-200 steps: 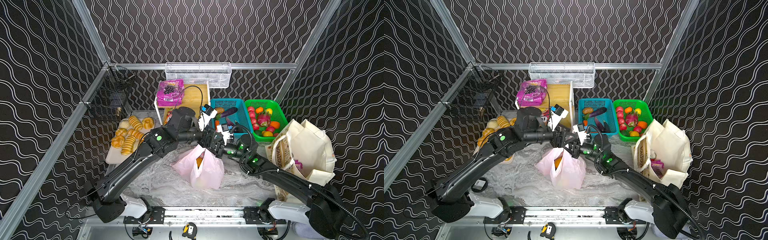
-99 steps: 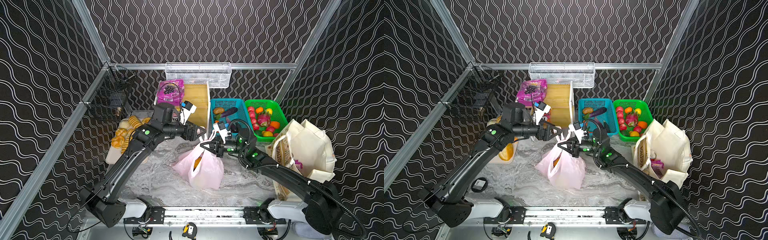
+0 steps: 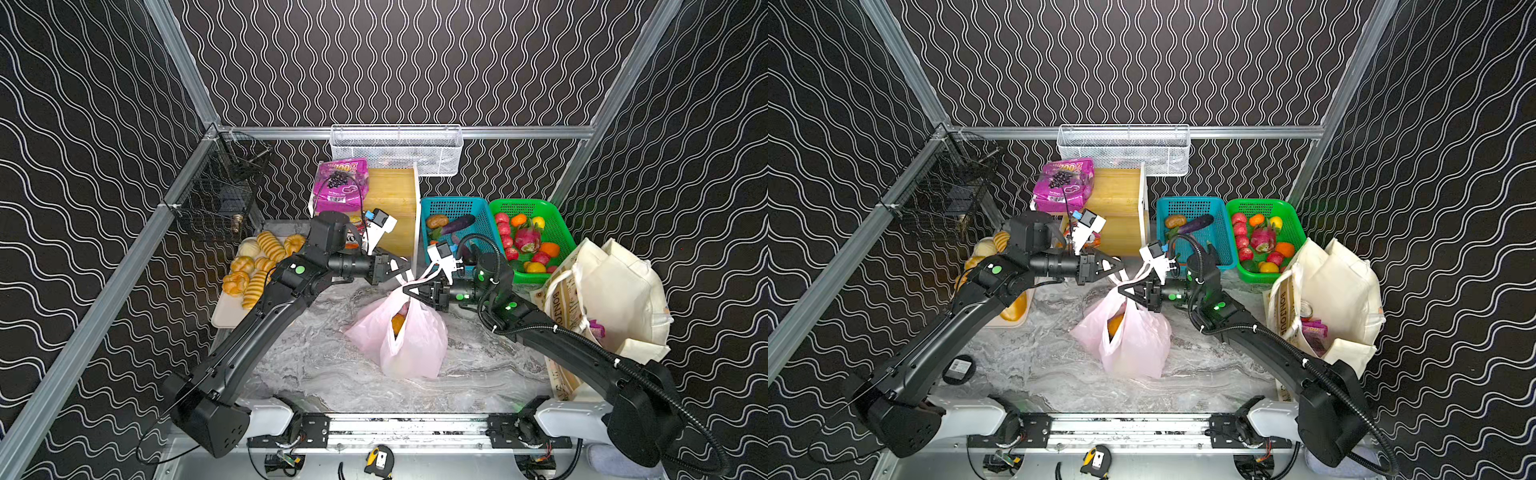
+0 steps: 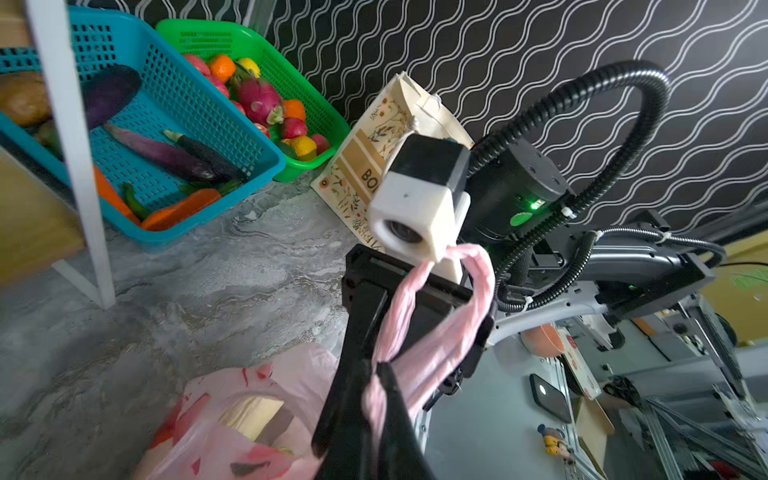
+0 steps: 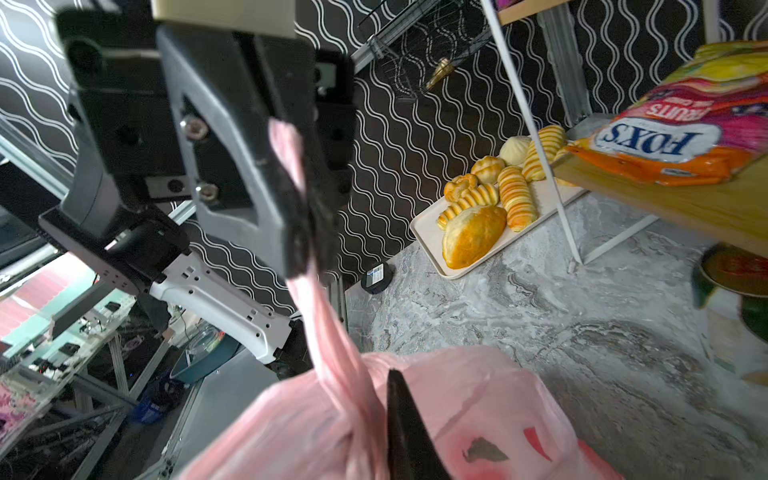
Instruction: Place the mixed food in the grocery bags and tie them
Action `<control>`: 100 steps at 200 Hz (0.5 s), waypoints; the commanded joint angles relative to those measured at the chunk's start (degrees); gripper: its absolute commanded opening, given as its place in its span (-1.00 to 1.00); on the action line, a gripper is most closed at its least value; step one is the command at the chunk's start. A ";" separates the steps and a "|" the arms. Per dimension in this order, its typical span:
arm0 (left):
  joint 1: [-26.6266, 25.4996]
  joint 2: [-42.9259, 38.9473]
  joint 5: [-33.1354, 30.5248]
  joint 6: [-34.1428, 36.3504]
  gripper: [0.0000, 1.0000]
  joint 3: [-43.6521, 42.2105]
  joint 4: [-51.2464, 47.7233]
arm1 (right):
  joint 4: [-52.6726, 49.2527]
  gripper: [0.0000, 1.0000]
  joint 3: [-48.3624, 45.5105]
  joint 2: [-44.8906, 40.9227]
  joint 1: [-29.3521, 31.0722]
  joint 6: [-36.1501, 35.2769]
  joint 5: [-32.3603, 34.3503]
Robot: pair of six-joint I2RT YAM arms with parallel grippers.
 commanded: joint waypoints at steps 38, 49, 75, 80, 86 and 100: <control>0.09 -1.99 -1.51 -9.45 -1.00 -7.70 12.16 | 5.31 -0.22 -1.21 0.29 0.18 6.98 -2.49; 0.10 -1.92 -1.04 -10.44 -1.00 -8.28 13.80 | 4.07 -0.13 -0.63 0.24 0.95 5.46 -2.92; 0.09 -1.97 -1.08 -10.50 -1.00 -7.94 13.79 | -0.28 -0.14 0.63 0.77 1.53 2.64 -0.73; 0.05 -1.93 -1.21 -10.24 -1.00 -7.73 13.40 | -0.69 -0.13 0.77 0.77 1.53 2.42 -0.39; 0.09 -1.91 -1.21 -10.14 -1.00 -7.59 13.02 | -0.79 -0.11 0.82 0.77 1.53 2.18 0.06; 0.08 -2.11 -1.76 -9.99 -1.00 -7.65 12.35 | 1.42 -0.07 0.11 0.69 1.53 3.38 0.49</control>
